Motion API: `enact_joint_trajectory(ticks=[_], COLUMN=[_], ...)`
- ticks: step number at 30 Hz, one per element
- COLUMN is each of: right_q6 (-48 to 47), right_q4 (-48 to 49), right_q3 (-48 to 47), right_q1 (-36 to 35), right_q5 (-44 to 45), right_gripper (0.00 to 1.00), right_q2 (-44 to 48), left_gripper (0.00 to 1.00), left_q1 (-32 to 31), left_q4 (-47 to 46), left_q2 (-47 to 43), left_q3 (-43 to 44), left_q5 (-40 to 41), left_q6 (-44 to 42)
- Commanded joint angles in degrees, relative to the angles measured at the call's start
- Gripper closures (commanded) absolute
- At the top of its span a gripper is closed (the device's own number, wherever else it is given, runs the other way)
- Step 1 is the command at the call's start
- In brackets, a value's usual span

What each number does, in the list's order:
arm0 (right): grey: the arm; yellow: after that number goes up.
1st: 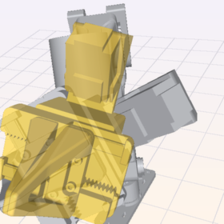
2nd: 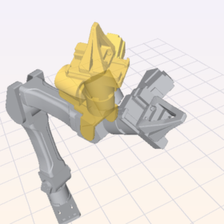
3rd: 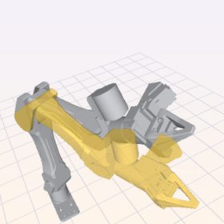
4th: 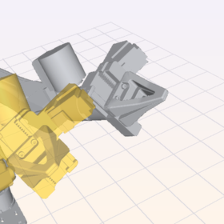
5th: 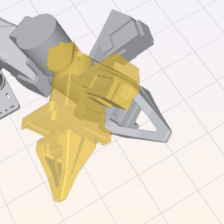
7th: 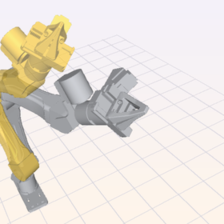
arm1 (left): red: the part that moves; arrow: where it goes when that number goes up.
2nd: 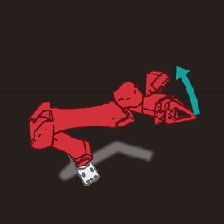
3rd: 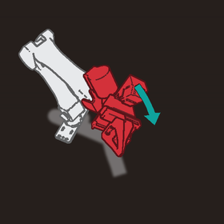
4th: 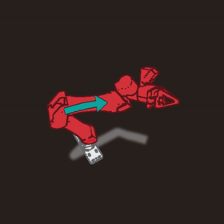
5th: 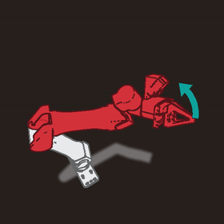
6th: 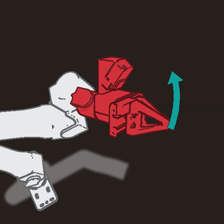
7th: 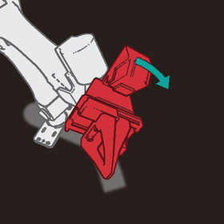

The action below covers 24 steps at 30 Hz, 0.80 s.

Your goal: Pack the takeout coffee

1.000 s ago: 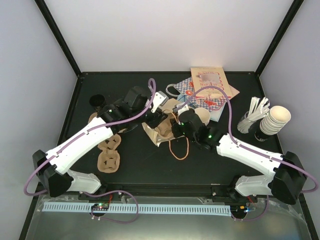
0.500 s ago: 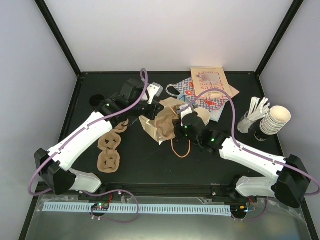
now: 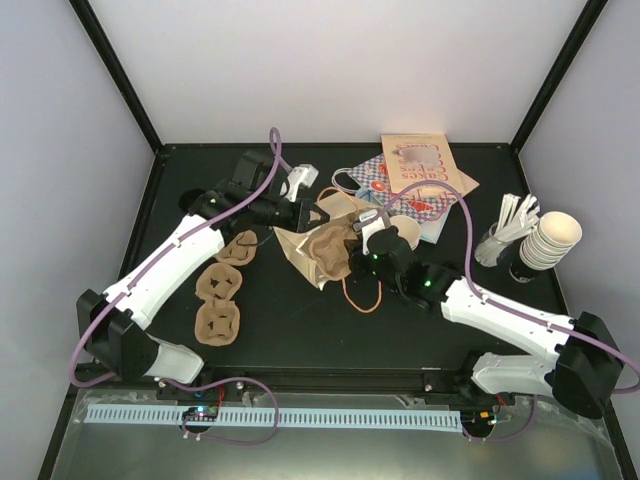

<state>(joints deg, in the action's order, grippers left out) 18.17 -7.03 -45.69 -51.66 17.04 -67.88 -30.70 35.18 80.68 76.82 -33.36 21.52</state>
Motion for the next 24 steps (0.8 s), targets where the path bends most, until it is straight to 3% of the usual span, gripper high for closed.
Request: enact_joint_trajectory(ticks=[1, 24], right_q6=[-1.9, -4.0], right_q4=[2.1, 3.9], right_q3=[-0.3, -1.4], right_q1=[0.2, -3.5], right_q5=[-0.6, 3.5], right_gripper=[0.69, 0.69], right_q2=[-1.1, -9.1], left_gripper=[0.98, 0.98], left_q1=[0.4, 0.3], left_q4=[-2.4, -4.3], left_q2=[-0.7, -3.7], left_q3=[-0.2, -0.3], left_q5=[-3.5, -7.6], left_q6=[0.7, 2.9])
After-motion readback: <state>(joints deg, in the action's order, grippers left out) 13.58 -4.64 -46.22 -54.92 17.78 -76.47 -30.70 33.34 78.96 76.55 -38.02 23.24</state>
